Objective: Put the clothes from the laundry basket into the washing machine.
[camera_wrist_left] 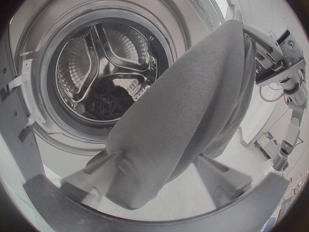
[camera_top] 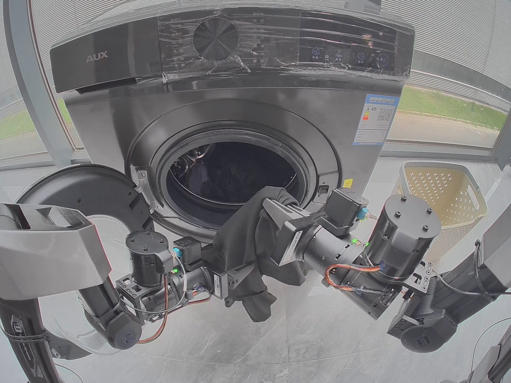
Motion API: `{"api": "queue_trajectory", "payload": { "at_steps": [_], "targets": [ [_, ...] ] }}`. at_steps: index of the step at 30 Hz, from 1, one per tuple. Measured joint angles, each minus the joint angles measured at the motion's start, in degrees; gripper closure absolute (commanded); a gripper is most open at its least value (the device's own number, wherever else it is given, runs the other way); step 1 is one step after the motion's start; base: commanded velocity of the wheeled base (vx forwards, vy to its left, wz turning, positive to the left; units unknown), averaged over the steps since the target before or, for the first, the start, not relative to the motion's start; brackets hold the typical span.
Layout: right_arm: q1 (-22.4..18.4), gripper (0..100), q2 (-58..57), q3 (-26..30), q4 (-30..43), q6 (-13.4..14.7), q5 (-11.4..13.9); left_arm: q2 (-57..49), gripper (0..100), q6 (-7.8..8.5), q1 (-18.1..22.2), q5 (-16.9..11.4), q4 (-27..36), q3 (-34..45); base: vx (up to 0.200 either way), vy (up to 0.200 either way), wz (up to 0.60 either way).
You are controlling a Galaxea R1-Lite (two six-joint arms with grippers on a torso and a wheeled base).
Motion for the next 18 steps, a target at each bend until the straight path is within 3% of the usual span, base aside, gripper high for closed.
{"api": "queue_trajectory", "payload": {
  "at_steps": [18],
  "targets": [
    [-1.1,100,0.2,0.4,0.0,0.0,0.0,-2.4,100,-0.62,-0.7,0.2,-5.8,3.0,0.000,0.000,0.00]
  ]
}}
